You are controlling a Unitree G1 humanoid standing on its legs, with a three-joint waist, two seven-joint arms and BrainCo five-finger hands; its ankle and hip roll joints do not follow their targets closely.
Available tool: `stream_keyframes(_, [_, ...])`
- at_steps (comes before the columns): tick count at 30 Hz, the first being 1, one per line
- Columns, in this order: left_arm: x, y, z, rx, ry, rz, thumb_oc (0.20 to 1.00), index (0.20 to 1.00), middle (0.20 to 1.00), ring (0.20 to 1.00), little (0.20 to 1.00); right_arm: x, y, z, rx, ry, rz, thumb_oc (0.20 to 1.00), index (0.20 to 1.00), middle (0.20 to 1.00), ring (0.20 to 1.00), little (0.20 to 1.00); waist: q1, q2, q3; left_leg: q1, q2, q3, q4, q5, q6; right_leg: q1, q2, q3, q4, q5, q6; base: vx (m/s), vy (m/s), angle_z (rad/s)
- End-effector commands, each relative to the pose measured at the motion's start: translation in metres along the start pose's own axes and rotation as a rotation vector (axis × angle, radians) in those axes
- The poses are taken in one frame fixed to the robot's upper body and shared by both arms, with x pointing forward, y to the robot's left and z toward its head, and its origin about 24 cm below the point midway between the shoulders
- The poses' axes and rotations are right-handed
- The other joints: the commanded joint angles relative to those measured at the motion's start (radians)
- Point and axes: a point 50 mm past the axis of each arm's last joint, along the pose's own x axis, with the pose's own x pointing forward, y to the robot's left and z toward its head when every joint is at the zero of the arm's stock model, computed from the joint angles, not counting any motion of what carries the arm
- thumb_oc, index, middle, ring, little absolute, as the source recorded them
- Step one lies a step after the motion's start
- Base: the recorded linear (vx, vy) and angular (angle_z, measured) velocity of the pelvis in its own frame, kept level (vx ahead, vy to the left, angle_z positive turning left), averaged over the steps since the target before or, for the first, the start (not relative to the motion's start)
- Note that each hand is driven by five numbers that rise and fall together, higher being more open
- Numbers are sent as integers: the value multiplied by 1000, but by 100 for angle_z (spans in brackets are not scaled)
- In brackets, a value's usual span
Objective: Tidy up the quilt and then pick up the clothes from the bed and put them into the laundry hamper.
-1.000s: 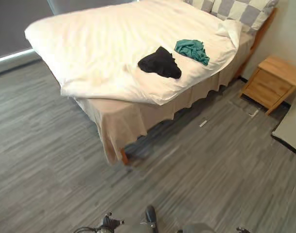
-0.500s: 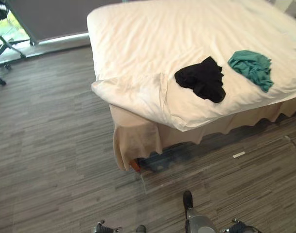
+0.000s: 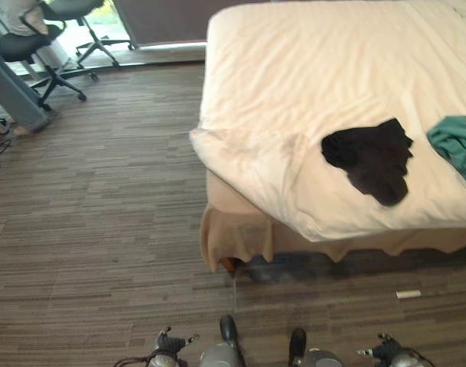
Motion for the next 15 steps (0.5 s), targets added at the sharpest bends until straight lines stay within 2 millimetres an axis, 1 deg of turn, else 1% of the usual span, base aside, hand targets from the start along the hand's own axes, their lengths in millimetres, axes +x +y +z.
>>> stream_keyframes(1, [3,58,46,-101,-205,220,1000,1000,1000,1000,1000,1,-3,16,74,-54,-29,1000,1000,1000,1000,1000,16,-6,5,62,20,5,-1,-79,-54,-185,-115,106,277,-77,131,27,-48,17])
stream_keyframes(2, [-1,72,74,-95,-330,261,1000,1000,1000,1000,1000,0,-2,20,84,-76,-34,1000,1000,1000,1000,1000,14,-3,9,59,26,1,-5,-76,-60,-208,-126,117,257,-58,134,42,-115,22])
stream_keyframes(3, [-8,86,102,-58,-450,303,1000,1000,1000,1000,1000,0,0,22,84,-92,-32,1000,1000,1000,1000,1000,12,-7,9,53,31,1,-5,-77,-71,-210,-142,123,204,-36,138,60,-167,25])
stream_keyframes(4, [-20,109,134,3,-577,387,1000,1000,1000,1000,1000,-1,0,21,81,-102,-32,1000,1000,1000,1000,1000,1,-12,11,54,34,-1,-5,-82,-82,-204,-149,133,160,-22,139,87,-153,29])
stream_keyframes(5, [-35,123,154,45,-696,435,1000,1000,1000,1000,1000,-2,-1,16,94,-98,-30,1000,1000,1000,1000,1000,-9,-8,15,64,39,-4,-5,-84,-92,-212,-151,163,142,-3,154,141,-128,22])
stream_keyframes(6, [-53,134,182,96,-834,474,1000,1000,1000,1000,1000,-2,0,13,100,-99,-17,1000,1000,1000,1000,1000,-7,-12,9,70,38,6,-5,-82,-95,-213,-149,172,111,6,154,125,-101,16])
stream_keyframes(7, [-60,139,192,103,-877,502,1000,1000,1000,1000,1000,-3,2,8,89,-80,-11,1000,1000,1000,1000,1000,-11,-14,7,69,38,12,0,-81,-97,-210,-149,172,89,10,153,150,-100,7])
stream_keyframes(8, [-70,144,208,128,-949,528,1000,1000,1000,1000,1000,-3,3,2,73,-66,-3,1000,1000,1000,1000,1000,-20,-14,4,77,41,20,2,-85,-101,-189,-146,169,56,14,155,121,-80,2])
stream_keyframes(9, [-81,146,222,127,-1006,537,1000,1000,1000,1000,1000,-3,1,-4,56,-51,-3,1000,1000,1000,1000,1000,-27,-13,0,75,44,27,0,-79,-103,-187,-143,170,38,21,151,104,-68,1])
stream_keyframes(11, [-102,139,251,119,-1130,518,1000,1000,1000,1000,1000,-2,-5,-6,27,-33,-8,1000,1000,1000,1000,1000,-44,-3,3,67,56,39,-1,-70,-110,-186,-130,173,12,29,148,24,-51,3])
stream_keyframes(12, [-108,134,263,147,-1168,506,1000,1000,1000,1000,1000,-2,-9,-6,19,-29,-16,1000,1000,1000,1000,1000,-53,2,10,64,59,41,-1,-70,-111,-189,-124,177,7,30,147,0,-29,-7])
stream_keyframes(13, [-108,134,263,147,-1168,506,1000,1000,1000,1000,1000,-2,-9,-6,19,-29,-16,1000,1000,1000,1000,1000,-53,2,10,64,59,41,-1,-70,-111,-189,-124,177,7,30,147,-25,2,-27])
stream_keyframes(14, [-122,122,295,228,-1237,497,1000,1000,1000,1000,1000,1,-21,1,5,-40,-42,1000,1000,1000,1000,1000,-82,12,29,49,64,53,0,-65,-112,-215,-112,200,6,34,145,-26,14,-35])
stream_keyframes(15, [-128,109,311,273,-1260,467,1000,1000,1000,1000,1000,1,-26,3,-11,-36,-58,1000,1000,1000,1000,1000,-104,18,41,43,66,60,2,-68,-113,-229,-105,209,6,31,145,-46,15,-41])
